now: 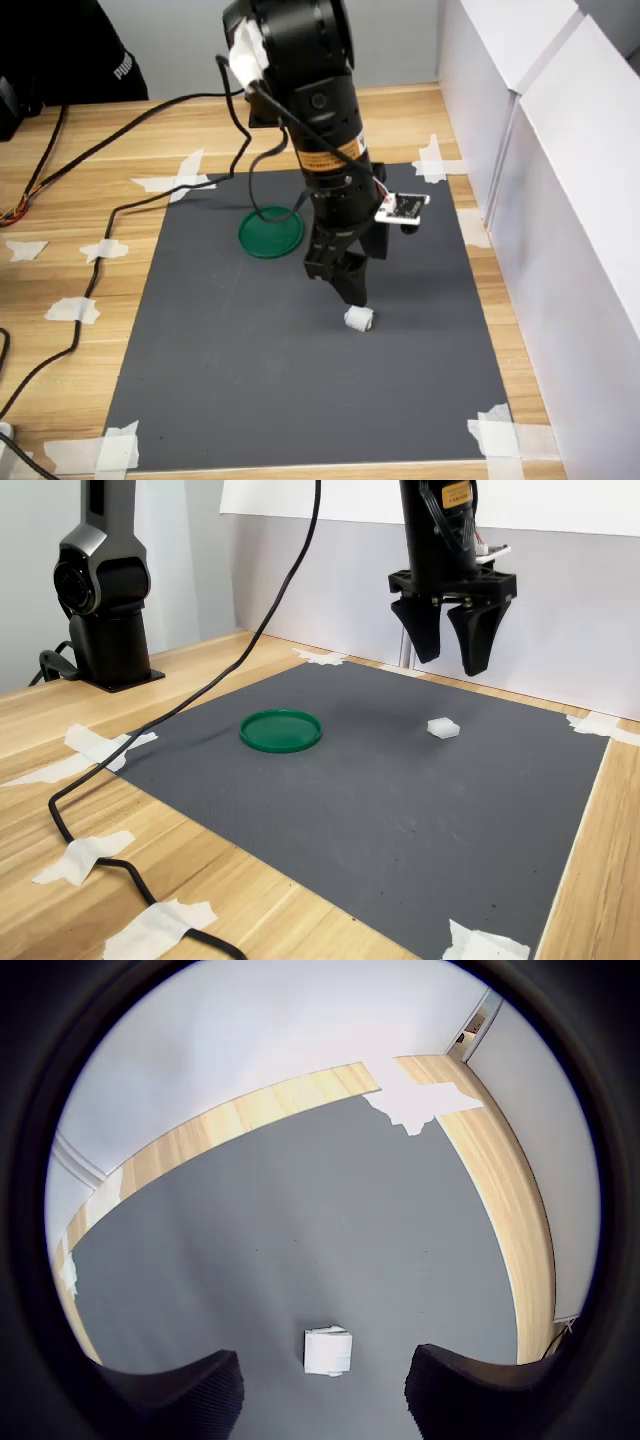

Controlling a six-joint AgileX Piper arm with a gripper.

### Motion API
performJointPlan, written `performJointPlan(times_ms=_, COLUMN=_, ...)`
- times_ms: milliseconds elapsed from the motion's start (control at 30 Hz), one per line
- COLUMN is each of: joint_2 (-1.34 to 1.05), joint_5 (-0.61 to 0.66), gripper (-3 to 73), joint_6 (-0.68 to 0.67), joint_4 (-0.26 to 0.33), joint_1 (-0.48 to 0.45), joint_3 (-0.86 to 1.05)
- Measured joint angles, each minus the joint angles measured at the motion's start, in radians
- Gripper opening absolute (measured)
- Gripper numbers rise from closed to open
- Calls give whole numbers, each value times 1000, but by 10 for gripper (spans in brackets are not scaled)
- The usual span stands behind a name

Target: Grasp a white terminal and put it on the green lid.

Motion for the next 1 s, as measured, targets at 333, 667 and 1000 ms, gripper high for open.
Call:
performJointPlan(times_ms=333, joint_2=66, joint_5=-12, gripper=665, joint_6=5, joint_4=-1, joint_1=0, joint_3=0)
performJointPlan(times_ms=667, joint_2=98, joint_5=-53, gripper=662, joint_6=22, joint_4=-2, joint_1=0, joint_3=0)
performJointPlan(times_ms=1000, joint_2=125, joint_5=-86, gripper=659, joint_6=72, joint_4=-31, joint_1=0, joint_3=0)
